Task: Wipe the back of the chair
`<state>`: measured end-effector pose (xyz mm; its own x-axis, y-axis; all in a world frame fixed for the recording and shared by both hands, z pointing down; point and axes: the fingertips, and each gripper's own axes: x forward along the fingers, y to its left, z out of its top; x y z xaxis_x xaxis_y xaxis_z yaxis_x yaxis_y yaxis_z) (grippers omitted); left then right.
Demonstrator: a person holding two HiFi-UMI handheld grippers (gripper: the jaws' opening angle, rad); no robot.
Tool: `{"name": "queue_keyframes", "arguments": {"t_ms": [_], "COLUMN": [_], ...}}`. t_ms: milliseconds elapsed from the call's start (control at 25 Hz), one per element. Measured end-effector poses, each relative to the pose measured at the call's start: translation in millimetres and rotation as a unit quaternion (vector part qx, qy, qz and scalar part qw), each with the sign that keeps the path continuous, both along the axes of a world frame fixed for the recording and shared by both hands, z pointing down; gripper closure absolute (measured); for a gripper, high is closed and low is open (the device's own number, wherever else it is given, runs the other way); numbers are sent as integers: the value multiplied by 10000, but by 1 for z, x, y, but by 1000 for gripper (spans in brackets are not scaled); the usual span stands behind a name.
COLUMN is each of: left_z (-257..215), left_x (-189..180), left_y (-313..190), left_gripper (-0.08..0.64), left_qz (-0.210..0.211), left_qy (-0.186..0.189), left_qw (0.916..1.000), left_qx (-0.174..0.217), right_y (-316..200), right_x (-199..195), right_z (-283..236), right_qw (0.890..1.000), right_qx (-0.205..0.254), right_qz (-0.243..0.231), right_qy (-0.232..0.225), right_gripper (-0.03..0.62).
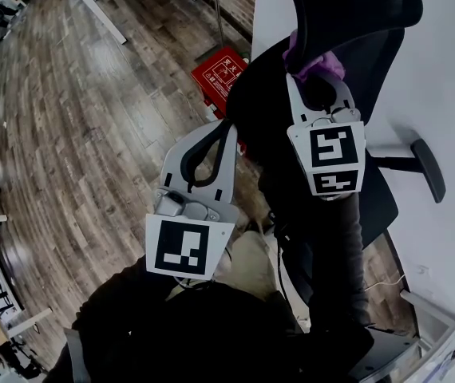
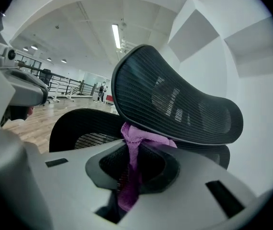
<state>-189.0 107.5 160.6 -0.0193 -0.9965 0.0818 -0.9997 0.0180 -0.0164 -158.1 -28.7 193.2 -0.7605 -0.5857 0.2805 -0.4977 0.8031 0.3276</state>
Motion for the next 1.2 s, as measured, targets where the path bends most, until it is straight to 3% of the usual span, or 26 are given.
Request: {"name": "queue_keyframes", "arguments": {"t_ms": [680, 1200], "left_z": [-2, -1], "left_x": [0, -3], "left_y": [12, 18], "left_gripper": [551, 551], "left_qz": [-92, -171], "left_qy": [-44, -47], "left_qw": [9999, 9998], "left_qx": [-28, -16], "right_y": [40, 75], "right_x": [-17, -32], "right_z": [-8, -10], "right_qw": [9989, 9938], "right_qx": [105, 530], "right_qz": [-457, -947], "right_qy": [5, 261], "right_gripper": [545, 545]}}
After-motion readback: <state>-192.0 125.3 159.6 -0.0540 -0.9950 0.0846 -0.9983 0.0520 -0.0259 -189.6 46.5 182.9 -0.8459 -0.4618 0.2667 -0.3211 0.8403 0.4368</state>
